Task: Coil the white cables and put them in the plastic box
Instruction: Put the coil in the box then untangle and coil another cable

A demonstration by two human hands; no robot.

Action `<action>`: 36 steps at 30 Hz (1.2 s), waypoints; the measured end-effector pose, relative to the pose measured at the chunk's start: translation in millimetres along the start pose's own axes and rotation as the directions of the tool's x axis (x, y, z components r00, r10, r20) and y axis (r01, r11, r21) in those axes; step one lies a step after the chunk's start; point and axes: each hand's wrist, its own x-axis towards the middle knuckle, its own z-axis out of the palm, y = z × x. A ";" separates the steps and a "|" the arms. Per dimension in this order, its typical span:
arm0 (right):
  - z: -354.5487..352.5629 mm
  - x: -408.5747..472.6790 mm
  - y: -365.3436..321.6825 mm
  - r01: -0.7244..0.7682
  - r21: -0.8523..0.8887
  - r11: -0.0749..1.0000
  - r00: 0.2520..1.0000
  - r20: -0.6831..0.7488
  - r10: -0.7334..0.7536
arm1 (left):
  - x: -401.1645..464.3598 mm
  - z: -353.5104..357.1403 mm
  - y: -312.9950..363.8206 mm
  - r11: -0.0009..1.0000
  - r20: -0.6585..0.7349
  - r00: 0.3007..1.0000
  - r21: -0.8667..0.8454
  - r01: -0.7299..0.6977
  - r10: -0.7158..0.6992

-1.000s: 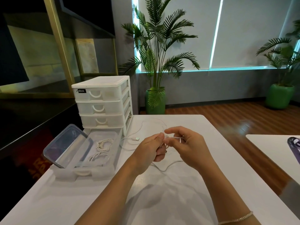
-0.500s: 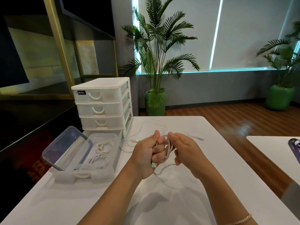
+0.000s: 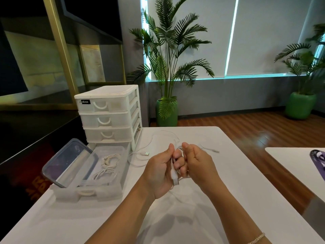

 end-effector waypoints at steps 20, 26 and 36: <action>2.7 -15.8 -0.6 0.228 -0.381 0.896 0.974 0.098 -0.206 | 6.1 -8.5 1.1 0.987 -0.153 0.980 -0.077 -0.144 0.131; 3.9 -12.1 3.9 0.269 -0.421 0.866 0.962 0.066 -0.266 | 3.4 -6.1 2.2 0.987 -0.138 0.977 0.034 -0.158 0.161; -1.0 -7.2 9.2 0.327 -0.483 0.813 0.942 0.101 -0.319 | 4.0 -6.2 -1.6 0.990 -0.111 0.984 0.008 -0.140 0.140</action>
